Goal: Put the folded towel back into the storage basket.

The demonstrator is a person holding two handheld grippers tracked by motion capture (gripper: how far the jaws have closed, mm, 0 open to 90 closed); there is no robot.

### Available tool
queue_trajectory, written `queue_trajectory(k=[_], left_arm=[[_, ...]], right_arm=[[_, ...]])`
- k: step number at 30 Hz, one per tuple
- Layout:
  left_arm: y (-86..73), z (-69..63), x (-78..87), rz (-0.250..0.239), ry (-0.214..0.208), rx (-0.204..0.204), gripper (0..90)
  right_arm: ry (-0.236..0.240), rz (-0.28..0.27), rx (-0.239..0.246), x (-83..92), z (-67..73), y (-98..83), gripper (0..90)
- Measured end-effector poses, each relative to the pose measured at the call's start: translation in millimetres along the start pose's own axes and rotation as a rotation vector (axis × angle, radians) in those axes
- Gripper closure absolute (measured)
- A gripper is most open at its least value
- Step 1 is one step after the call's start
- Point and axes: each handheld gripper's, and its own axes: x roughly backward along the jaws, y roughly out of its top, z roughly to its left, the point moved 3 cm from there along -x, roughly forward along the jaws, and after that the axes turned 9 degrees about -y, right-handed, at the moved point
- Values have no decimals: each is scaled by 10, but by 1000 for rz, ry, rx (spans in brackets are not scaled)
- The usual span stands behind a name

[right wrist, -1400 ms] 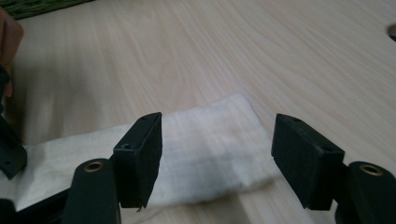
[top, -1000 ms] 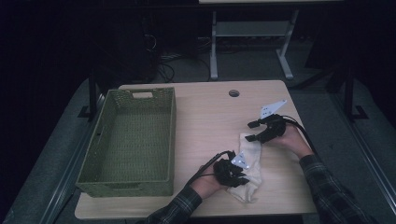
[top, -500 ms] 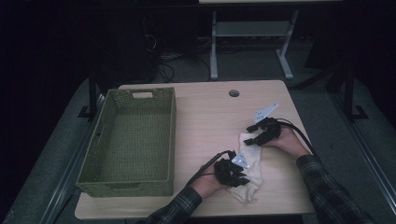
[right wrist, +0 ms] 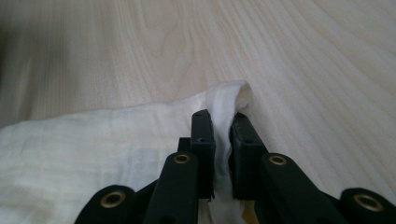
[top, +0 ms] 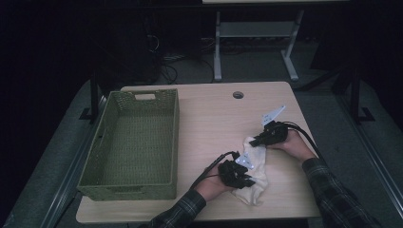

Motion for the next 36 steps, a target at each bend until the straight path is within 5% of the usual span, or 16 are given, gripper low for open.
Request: queue_trajectory(k=[8, 16, 27, 36], left_arm=[[82, 45, 202, -84, 25, 28, 800], [265, -1, 475, -142, 64, 7, 800], [537, -84, 954, -157, 113, -12, 800], [607, -37, 1344, -145, 84, -60, 801]], right_arm=[[-5, -8, 34, 96, 78, 136, 828], [-11, -39, 51, 288, 108, 331, 828], [-21, -93, 107, 545, 115, 815, 828], [13, -137, 129, 648, 124, 1126, 828]])
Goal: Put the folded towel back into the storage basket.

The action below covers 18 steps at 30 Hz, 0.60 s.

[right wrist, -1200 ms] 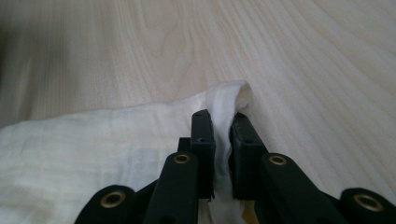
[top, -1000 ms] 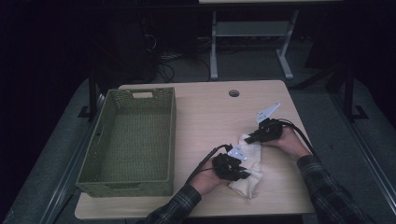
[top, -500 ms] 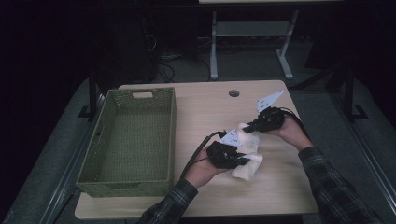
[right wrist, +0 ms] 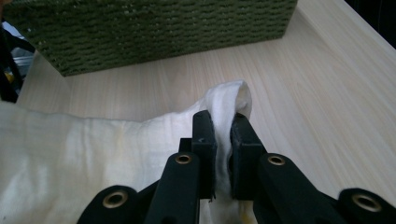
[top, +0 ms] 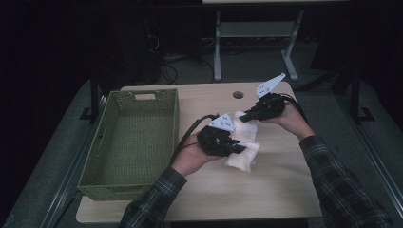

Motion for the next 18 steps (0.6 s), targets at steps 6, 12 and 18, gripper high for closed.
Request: queue_trajectory(k=[6, 12, 18], left_arm=[[15, 34, 279, 12, -24, -19, 800], [-22, 106, 605, 5, -29, -31, 800], [-134, 126, 890, -3, -13, -31, 800]], right_arm=[[13, -4, 33, -66, 9, 237, 828], [23, -4, 57, -176, 5, 517, 828], [34, -22, 77, -317, 14, 799, 828]])
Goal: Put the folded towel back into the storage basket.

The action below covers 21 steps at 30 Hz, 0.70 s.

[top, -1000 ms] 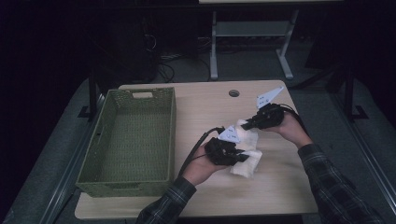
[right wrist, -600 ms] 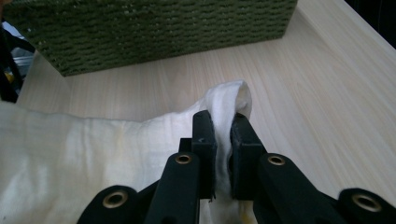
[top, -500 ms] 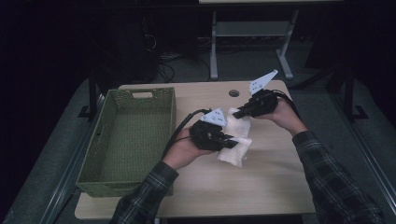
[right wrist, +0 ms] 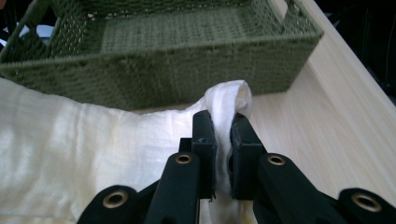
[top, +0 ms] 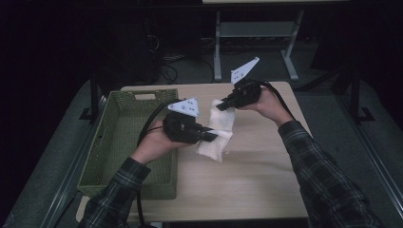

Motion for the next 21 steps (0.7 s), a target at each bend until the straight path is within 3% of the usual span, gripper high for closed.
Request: queue_trajectory(k=[5, 21], left_arm=[[-119, -13, 209, -25, 15, 13, 800], [-530, -160, 849, -61, 129, 52, 800]], right_arm=[[7, -11, 22, -142, 21, 217, 828], [55, -23, 64, -675, 183, 821, 829]])
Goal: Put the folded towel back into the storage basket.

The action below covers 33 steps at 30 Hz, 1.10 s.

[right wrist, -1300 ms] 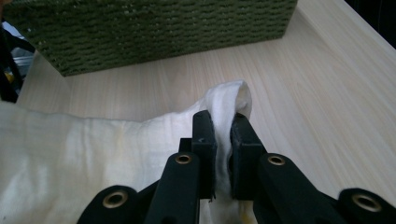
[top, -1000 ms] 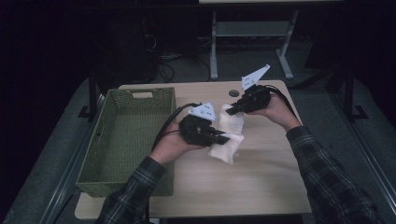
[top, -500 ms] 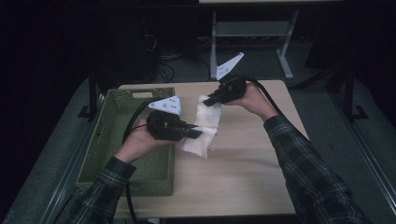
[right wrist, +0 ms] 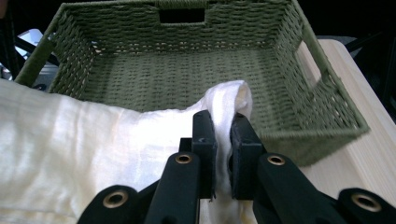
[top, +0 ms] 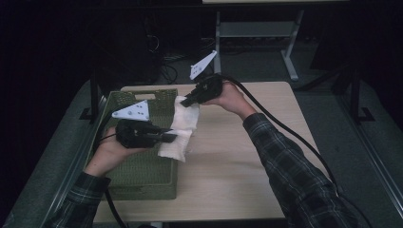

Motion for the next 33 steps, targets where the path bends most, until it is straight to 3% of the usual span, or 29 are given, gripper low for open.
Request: queue_trajectory(k=[12, 25, 28, 33], left_arm=[[-362, -2, 295, -8, 45, 62, 800], [-715, 42, 268, 11, 44, 132, 790], [-737, 52, 252, 5, 67, 132, 630], [-740, 96, 238, 4, 99, 144, 502]], right_arm=[[23, 0, 31, -400, 78, 306, 829], [59, 34, 24, -842, 139, 312, 829], [61, 40, 17, -902, 142, 291, 829], [63, 57, 14, -959, 134, 257, 830]])
